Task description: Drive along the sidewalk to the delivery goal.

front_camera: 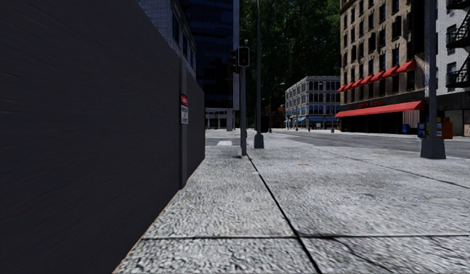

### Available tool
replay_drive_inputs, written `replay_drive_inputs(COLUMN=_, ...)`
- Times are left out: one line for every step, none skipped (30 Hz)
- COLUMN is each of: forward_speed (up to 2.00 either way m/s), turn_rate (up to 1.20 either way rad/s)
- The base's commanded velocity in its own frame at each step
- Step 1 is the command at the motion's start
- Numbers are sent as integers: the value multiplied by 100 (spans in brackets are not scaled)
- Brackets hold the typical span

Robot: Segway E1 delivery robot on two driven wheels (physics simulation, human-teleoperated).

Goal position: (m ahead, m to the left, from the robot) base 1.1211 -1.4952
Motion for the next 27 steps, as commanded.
replay_drive_inputs(forward_speed=200, turn_rate=0)
replay_drive_inputs(forward_speed=200, turn_rate=0)
replay_drive_inputs(forward_speed=200, turn_rate=0)
replay_drive_inputs(forward_speed=200, turn_rate=0)
replay_drive_inputs(forward_speed=197, turn_rate=0)
replay_drive_inputs(forward_speed=179, turn_rate=0)
replay_drive_inputs(forward_speed=179, turn_rate=0)
replay_drive_inputs(forward_speed=147, turn_rate=0)
replay_drive_inputs(forward_speed=107, turn_rate=0)
replay_drive_inputs(forward_speed=0, turn_rate=0)
replay_drive_inputs(forward_speed=0, turn_rate=0)
replay_drive_inputs(forward_speed=0, turn_rate=0)
replay_drive_inputs(forward_speed=0, turn_rate=0)
replay_drive_inputs(forward_speed=0, turn_rate=0)
replay_drive_inputs(forward_speed=0, turn_rate=0)
replay_drive_inputs(forward_speed=0, turn_rate=0)
replay_drive_inputs(forward_speed=0, turn_rate=0)
replay_drive_inputs(forward_speed=0, turn_rate=0)
replay_drive_inputs(forward_speed=0, turn_rate=0)
replay_drive_inputs(forward_speed=0, turn_rate=0)
replay_drive_inputs(forward_speed=0, turn_rate=0)
replay_drive_inputs(forward_speed=0, turn_rate=0)
replay_drive_inputs(forward_speed=0, turn_rate=0)
replay_drive_inputs(forward_speed=0, turn_rate=0)
replay_drive_inputs(forward_speed=0, turn_rate=0)
replay_drive_inputs(forward_speed=0, turn_rate=0)
replay_drive_inputs(forward_speed=0, turn_rate=0)
